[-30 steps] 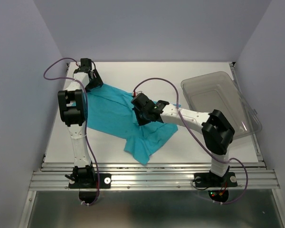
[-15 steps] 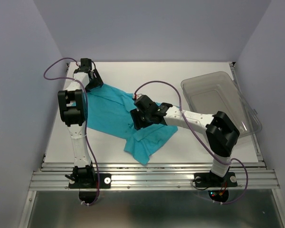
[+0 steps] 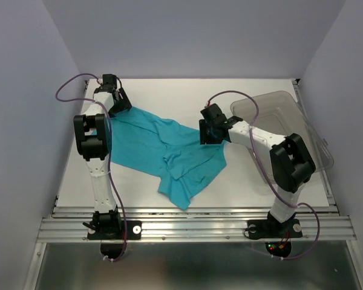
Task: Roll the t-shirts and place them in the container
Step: Fold the T-shirt at the center of the board.
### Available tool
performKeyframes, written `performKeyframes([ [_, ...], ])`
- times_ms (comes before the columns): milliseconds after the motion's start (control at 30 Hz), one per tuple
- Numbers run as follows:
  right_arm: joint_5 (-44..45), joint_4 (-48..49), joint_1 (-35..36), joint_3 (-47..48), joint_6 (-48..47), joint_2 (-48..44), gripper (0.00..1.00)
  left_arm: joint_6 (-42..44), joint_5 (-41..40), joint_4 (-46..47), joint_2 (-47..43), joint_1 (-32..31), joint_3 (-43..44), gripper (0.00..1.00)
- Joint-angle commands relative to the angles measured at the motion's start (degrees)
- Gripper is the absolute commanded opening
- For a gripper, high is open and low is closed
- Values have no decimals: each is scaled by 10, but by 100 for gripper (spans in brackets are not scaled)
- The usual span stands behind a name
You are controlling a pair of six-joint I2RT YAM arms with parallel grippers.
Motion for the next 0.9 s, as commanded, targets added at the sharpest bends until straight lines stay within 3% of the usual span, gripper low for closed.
performKeyframes([
  [0, 23, 11, -20, 14, 6, 16, 48, 6, 1, -15, -35, 2, 7, 84],
  [367, 93, 22, -54, 26, -8, 93, 47, 9, -24, -28, -22, 17, 5, 84],
  [867, 154, 12, -54, 3, 0, 90, 47, 34, -46, -49, -49, 41, -10, 84],
])
